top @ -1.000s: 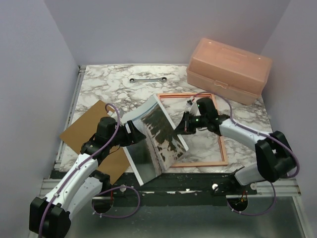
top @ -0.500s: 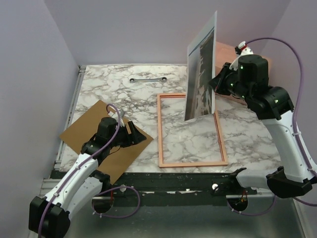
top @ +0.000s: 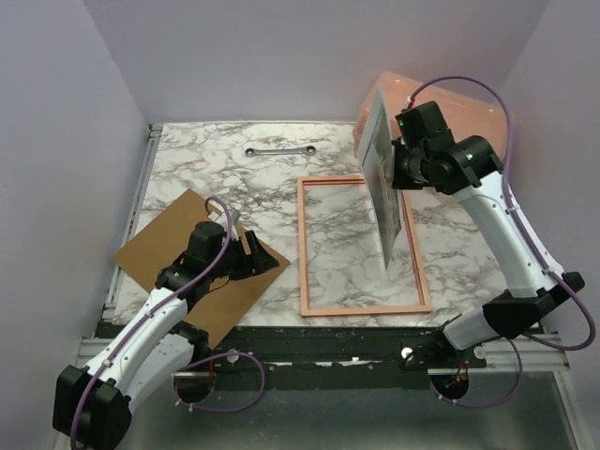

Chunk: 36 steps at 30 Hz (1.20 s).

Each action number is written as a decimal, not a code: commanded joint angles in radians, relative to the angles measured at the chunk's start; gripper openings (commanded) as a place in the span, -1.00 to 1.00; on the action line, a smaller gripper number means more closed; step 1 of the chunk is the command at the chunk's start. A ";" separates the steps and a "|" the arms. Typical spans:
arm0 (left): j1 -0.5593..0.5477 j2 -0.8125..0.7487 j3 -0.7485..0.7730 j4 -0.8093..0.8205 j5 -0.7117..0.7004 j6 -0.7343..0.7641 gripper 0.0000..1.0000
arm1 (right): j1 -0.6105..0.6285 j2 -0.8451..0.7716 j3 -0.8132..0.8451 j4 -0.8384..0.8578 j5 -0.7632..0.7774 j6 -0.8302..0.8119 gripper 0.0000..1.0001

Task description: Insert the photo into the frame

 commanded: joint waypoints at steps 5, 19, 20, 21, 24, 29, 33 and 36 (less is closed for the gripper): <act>-0.007 -0.001 0.011 0.020 -0.012 -0.018 0.42 | 0.201 0.067 -0.111 0.043 0.027 0.035 -0.99; -0.007 -0.038 -0.040 0.143 0.034 -0.120 0.72 | 0.372 0.146 -0.589 0.567 -0.272 0.175 -0.84; -0.007 -0.033 -0.049 0.164 0.044 -0.129 0.72 | 0.371 0.140 -0.620 0.624 -0.323 0.198 -0.66; -0.007 -0.026 -0.058 0.183 0.053 -0.140 0.73 | 0.371 0.130 -0.657 0.670 -0.355 0.218 -0.49; -0.007 0.007 -0.090 0.263 0.080 -0.171 0.73 | 0.371 0.109 -0.726 0.804 -0.429 0.274 0.00; -0.007 0.077 -0.128 0.358 0.111 -0.209 0.68 | 0.370 0.090 -0.750 0.854 -0.455 0.304 0.59; -0.018 0.129 -0.142 0.401 0.112 -0.230 0.59 | 0.334 0.059 -0.771 0.834 -0.438 0.304 0.72; -0.037 0.184 -0.139 0.428 0.107 -0.241 0.52 | 0.250 0.023 -0.830 0.838 -0.496 0.303 0.73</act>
